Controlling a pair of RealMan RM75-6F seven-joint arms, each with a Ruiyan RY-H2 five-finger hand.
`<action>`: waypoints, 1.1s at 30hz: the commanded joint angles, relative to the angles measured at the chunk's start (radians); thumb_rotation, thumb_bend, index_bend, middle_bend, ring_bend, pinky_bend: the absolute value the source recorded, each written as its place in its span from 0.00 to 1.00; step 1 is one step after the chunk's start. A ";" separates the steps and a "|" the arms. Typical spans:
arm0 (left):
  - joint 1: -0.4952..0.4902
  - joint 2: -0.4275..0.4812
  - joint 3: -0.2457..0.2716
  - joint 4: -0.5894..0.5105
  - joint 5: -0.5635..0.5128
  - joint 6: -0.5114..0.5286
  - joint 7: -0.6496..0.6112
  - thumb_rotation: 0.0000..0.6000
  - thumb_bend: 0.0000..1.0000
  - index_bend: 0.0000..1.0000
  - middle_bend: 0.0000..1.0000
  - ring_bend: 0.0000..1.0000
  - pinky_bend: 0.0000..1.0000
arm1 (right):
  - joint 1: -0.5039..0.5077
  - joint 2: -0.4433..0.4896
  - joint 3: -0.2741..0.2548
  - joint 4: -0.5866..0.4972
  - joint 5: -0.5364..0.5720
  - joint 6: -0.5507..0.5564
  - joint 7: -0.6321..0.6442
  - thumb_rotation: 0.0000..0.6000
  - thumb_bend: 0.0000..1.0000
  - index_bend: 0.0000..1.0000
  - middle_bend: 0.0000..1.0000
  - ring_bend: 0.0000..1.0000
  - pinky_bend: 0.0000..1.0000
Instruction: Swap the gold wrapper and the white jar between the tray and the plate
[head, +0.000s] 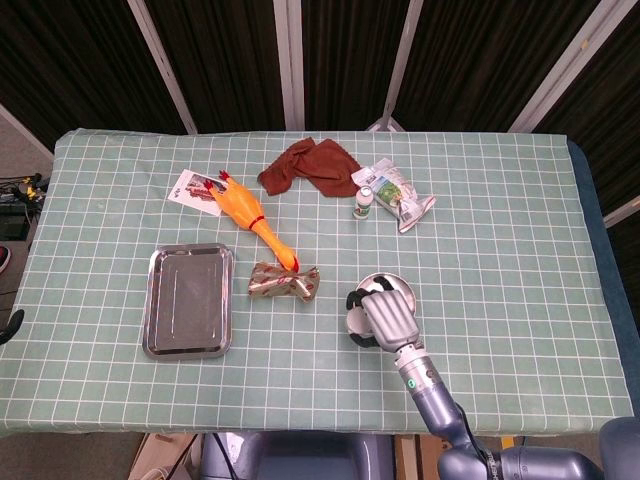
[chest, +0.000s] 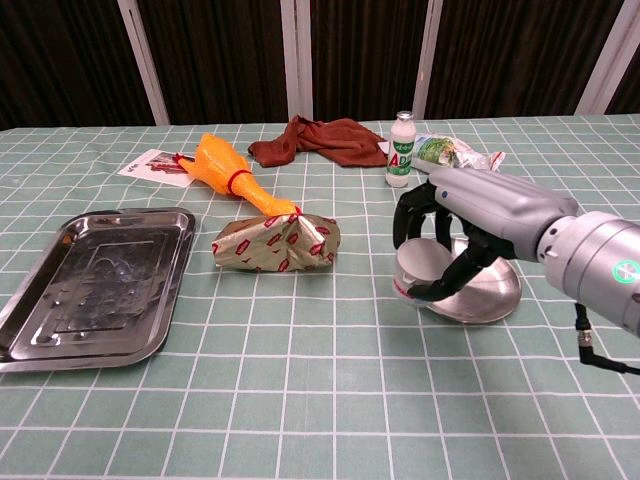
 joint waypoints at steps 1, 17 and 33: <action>0.001 0.003 -0.002 0.000 -0.002 0.000 -0.005 1.00 0.33 0.27 0.04 0.00 0.23 | -0.001 -0.022 -0.023 -0.038 -0.019 0.020 -0.039 1.00 0.27 0.54 0.51 0.56 0.20; 0.002 0.015 -0.022 0.014 -0.037 -0.022 -0.059 1.00 0.33 0.27 0.04 0.00 0.23 | 0.073 -0.266 0.020 0.090 0.041 -0.020 -0.111 1.00 0.27 0.54 0.51 0.56 0.20; 0.000 0.007 -0.031 0.021 -0.050 -0.026 -0.043 1.00 0.33 0.27 0.04 0.00 0.23 | 0.106 -0.313 0.040 0.149 0.075 -0.050 -0.128 1.00 0.19 0.34 0.31 0.28 0.05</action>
